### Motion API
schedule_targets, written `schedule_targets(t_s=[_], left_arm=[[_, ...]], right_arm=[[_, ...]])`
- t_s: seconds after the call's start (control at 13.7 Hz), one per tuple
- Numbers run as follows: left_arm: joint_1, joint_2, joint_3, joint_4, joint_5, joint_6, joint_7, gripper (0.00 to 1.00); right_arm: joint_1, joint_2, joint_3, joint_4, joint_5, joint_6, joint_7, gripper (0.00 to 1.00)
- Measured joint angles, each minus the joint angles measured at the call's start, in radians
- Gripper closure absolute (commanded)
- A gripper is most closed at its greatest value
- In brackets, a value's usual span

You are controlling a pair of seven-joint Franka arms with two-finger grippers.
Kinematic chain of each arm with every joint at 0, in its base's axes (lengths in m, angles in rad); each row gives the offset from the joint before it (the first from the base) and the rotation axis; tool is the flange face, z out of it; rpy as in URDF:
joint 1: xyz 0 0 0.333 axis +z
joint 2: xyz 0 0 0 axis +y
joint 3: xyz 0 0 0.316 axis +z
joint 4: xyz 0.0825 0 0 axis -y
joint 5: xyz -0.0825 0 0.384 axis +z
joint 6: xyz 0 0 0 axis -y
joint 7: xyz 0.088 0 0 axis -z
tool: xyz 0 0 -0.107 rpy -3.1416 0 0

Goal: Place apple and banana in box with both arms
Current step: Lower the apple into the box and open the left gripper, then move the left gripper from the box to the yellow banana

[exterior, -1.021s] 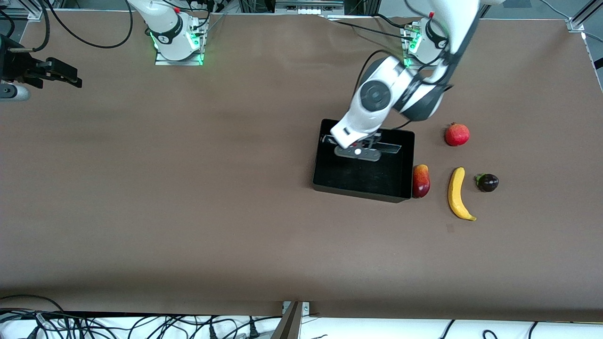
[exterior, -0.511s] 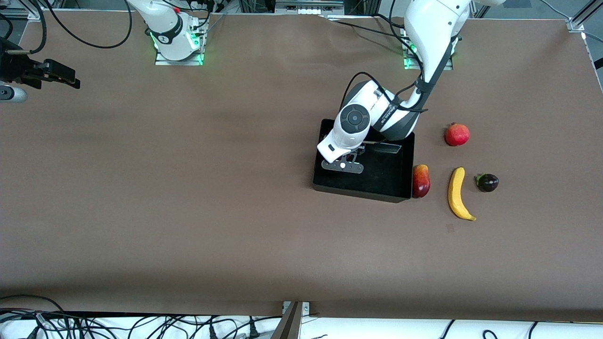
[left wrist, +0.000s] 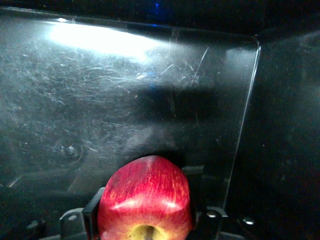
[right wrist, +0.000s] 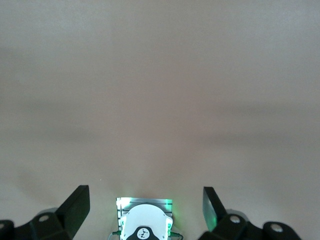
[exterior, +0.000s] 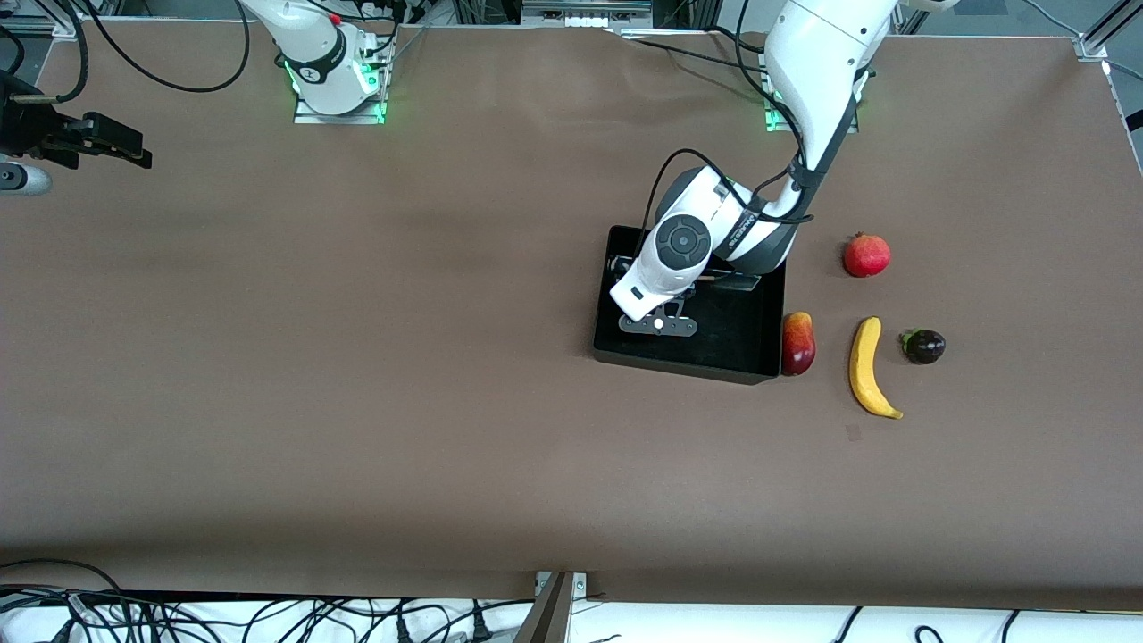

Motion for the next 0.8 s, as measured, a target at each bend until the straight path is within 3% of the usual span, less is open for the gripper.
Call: schedule_targets(t_s=[0.22, 0.44, 0.58, 0.8], left_arm=[[0.001, -0.017, 0.002, 0.011, 0.000, -0.002, 0.000, 0.00], [0.027, -0.100, 0.012, 0.018, 0.000, -0.076, 0.000, 0.00], [0.083, -0.185, 0.017, 0.018, 0.000, -0.167, 0.012, 0.00], [0.204, -0.298, 0.022, -0.022, 0.000, -0.235, 0.214, 0.00]], right_arm=[[0.000, 0.001, 0.000, 0.001, 0.000, 0.000, 0.000, 0.00], [0.000, 0.001, 0.000, 0.002, 0.000, 0.000, 0.000, 0.00], [0.000, 0.001, 0.000, 0.003, 0.000, 0.000, 0.000, 0.00], [0.000, 0.001, 0.000, 0.003, 0.000, 0.000, 0.000, 0.00]])
